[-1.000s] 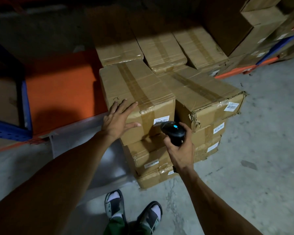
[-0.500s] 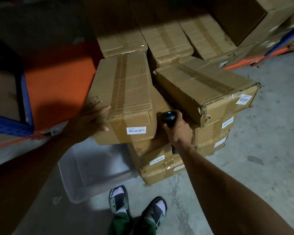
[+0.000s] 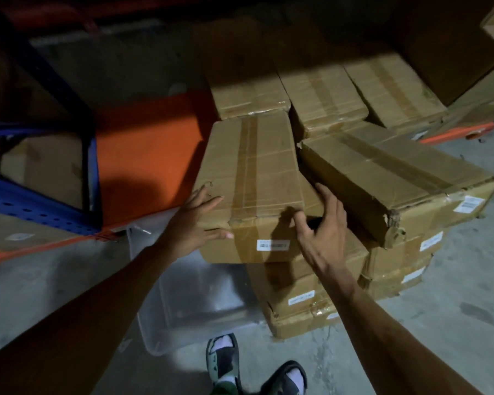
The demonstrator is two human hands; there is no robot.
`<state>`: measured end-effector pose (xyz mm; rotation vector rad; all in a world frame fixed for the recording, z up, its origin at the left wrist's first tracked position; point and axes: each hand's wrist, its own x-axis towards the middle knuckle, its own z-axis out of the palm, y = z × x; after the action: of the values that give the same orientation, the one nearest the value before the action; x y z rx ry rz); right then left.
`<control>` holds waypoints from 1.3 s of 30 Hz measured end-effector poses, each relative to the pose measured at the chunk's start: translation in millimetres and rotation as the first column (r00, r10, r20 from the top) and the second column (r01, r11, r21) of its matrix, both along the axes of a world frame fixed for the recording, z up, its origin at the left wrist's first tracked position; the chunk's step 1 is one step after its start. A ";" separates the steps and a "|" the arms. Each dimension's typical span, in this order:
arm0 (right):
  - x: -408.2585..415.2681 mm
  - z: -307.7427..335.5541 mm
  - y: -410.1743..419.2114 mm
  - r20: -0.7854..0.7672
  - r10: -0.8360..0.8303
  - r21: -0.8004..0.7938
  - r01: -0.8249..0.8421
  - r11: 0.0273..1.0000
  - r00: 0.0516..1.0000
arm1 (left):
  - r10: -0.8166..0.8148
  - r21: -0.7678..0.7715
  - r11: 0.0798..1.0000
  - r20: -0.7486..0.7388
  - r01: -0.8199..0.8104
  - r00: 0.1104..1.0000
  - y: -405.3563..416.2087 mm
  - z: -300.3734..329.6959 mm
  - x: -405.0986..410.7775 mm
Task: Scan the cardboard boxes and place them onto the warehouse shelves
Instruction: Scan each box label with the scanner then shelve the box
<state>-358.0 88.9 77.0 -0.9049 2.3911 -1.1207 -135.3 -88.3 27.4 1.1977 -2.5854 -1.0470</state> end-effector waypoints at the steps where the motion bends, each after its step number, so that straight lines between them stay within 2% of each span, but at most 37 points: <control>1: 4.0 -0.9 -9.0 0.076 -0.005 -0.010 0.006 1.000 0.997 | 0.092 0.028 0.995 -0.003 -0.092 0.996 0.5 2.6 -2.4; 4: 6.2 -7.9 -32.7 0.231 0.032 -0.016 -0.029 0.999 0.972 | 0.273 0.164 0.948 0.017 -0.272 0.962 -0.3 1.8 -3.6; 8: 2.6 -22.5 -39.9 0.256 0.056 -0.074 -0.038 0.997 0.965 | 0.370 0.355 0.889 -0.183 -0.289 0.911 4.5 -10.1 -0.3; 12: 9.6 -32.1 -41.4 0.294 0.013 -0.151 0.033 0.988 0.956 | 0.579 0.524 0.771 -0.341 -0.362 0.741 18.2 -8.1 -8.4; 15: 14.8 -36.8 -45.4 0.303 -0.037 -0.204 0.102 0.974 0.952 | 0.703 0.521 0.700 -0.382 -0.489 0.599 21.2 -12.9 -17.4; 18: 13.9 -34.5 -47.7 0.316 -0.048 -0.238 0.129 0.963 0.948 | 0.757 0.519 0.651 -0.392 -0.553 0.523 20.7 -14.6 -25.8; 20: 13.3 -26.2 -50.5 0.319 -0.042 -0.249 0.126 0.960 0.947 | 0.758 0.520 0.650 -0.397 -0.554 0.517 19.4 -11.3 -28.3; 26: 0.4 26.3 -62.3 0.249 -0.078 -0.212 0.133 0.968 0.965 | 0.715 0.466 0.697 -0.392 -0.545 0.579 10.0 31.6 -32.0; 31: 7.9 92.0 -54.5 0.323 -0.088 -0.239 0.171 0.956 0.942 | 0.648 0.440 0.757 -0.415 -0.483 0.638 17.9 109.0 -22.3; 39: 14.6 218.6 -2.9 0.294 -0.045 -0.356 0.153 0.922 0.955 | 0.525 0.258 0.848 -0.527 -0.462 0.668 54.2 242.8 -18.5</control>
<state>-343.4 85.9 295.6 -0.6794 2.0449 -1.6666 -153.8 -34.2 270.2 1.2444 -1.6216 -1.1830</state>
